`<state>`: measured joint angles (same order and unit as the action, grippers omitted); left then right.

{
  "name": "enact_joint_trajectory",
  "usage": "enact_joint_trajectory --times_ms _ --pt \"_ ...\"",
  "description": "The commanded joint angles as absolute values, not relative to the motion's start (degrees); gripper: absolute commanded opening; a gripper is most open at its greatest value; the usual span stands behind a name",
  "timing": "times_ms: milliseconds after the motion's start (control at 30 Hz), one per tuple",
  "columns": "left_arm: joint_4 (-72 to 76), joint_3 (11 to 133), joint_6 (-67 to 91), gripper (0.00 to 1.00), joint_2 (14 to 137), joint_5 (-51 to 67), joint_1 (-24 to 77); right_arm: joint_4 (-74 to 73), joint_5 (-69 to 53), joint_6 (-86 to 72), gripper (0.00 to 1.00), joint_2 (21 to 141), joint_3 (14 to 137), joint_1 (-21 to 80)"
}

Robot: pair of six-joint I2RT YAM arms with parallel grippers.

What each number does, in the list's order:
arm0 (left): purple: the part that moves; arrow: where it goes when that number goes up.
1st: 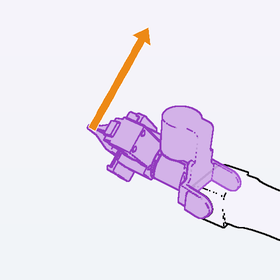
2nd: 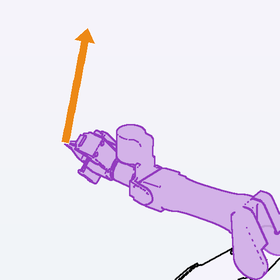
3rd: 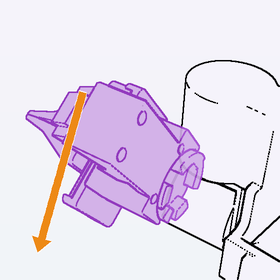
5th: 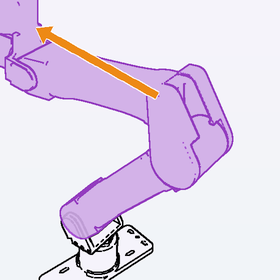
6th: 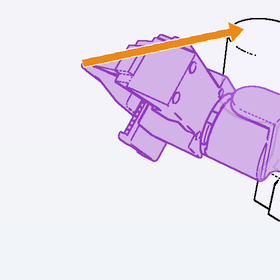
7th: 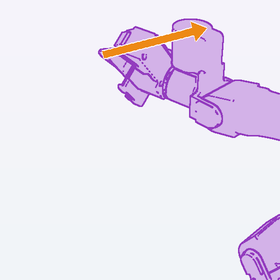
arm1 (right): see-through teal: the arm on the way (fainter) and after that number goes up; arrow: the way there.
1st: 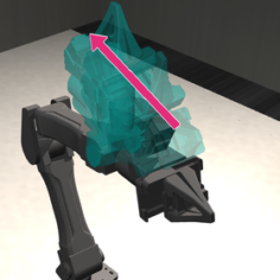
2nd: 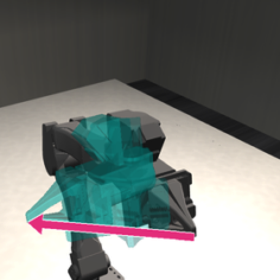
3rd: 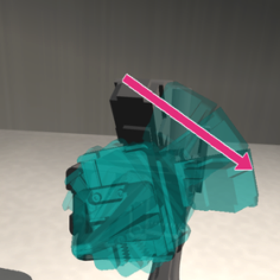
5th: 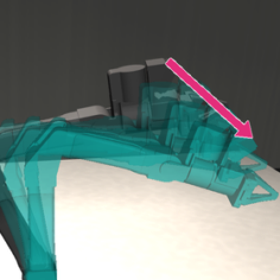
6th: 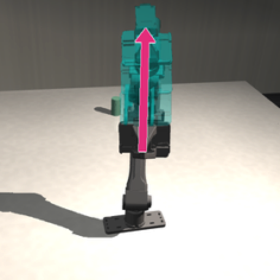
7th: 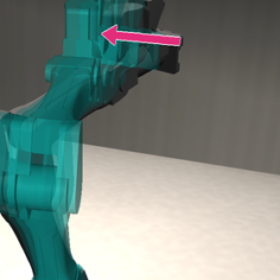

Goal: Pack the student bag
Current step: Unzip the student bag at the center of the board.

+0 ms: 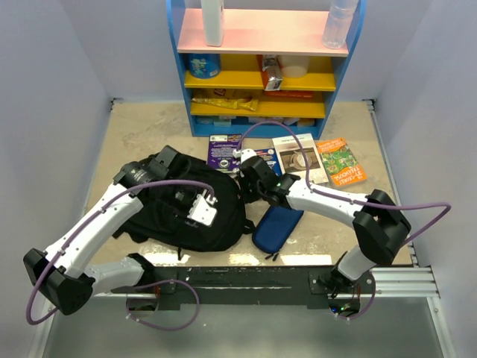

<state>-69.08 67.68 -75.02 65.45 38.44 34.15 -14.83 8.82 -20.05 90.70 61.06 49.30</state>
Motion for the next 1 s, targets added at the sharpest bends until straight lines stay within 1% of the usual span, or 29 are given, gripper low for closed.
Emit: enact_joint_trajectory --times_ms 0,33,167,200,300,500,700,967 --pt "-69.08 65.84 -66.54 0.83 67.32 46.31 34.19 -8.88 4.76 -24.69 0.0 88.42 56.52 50.8" --pt "-68.73 65.22 -65.84 1.0 67.85 46.41 34.19 -7.83 4.31 -25.22 0.0 88.42 55.21 50.71" --pt "-59.97 60.58 -56.8 1.0 68.73 49.39 34.28 -6.07 2.2 -26.89 0.0 87.89 53.0 50.71" --pt "-52.28 59.43 -49.56 1.0 68.56 48.35 34.28 -5.8 1.94 -27.5 0.0 87.72 52.74 50.71" --pt "-42.83 56.6 -37.5 1.0 70.65 43.43 34.45 -5.8 1.67 -28.3 0.0 86.75 52.38 50.71" --pt "-36.22 54.85 -22.53 1.0 74.17 38.14 36.03 -3.87 0.09 -30.93 0.0 84.82 51.15 50.71" --pt "-31.3 50.46 -13.29 1.0 75.67 39.11 36.39 -3.34 0.09 -31.55 0.0 83.5 49.57 50.71" --pt "-25.58 47.37 -9.06 1.0 80.76 38.58 36.74 -4.83 0.09 -31.64 0.0 82.35 49.66 50.71"
